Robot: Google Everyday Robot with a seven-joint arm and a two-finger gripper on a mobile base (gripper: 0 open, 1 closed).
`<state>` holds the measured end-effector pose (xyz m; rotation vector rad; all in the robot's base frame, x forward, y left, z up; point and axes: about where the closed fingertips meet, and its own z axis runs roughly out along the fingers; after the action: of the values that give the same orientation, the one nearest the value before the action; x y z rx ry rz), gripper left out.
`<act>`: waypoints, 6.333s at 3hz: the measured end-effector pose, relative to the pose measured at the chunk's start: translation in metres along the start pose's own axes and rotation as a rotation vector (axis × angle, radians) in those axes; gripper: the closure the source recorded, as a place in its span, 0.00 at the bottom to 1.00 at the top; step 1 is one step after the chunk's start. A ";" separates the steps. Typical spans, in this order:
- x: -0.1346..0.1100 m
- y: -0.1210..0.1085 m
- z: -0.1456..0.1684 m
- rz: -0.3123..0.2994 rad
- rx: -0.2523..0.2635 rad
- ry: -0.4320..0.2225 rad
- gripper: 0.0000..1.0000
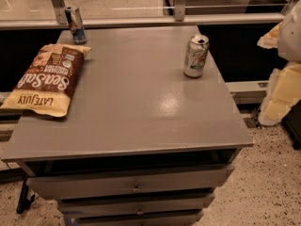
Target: Move 7up can near brown chip bag
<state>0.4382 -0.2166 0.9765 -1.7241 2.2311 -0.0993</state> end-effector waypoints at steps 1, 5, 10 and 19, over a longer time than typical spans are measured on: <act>0.000 0.000 0.000 0.000 0.000 0.000 0.00; -0.036 -0.101 0.116 0.229 0.103 -0.431 0.00; -0.128 -0.171 0.161 0.398 0.090 -1.136 0.40; -0.361 -0.073 0.156 0.129 -0.186 -1.319 1.00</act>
Offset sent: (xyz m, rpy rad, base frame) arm 0.0367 -0.0070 -0.0541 0.1911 0.0086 -0.1087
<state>0.6318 0.1293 0.9213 -1.0908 1.3103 0.9890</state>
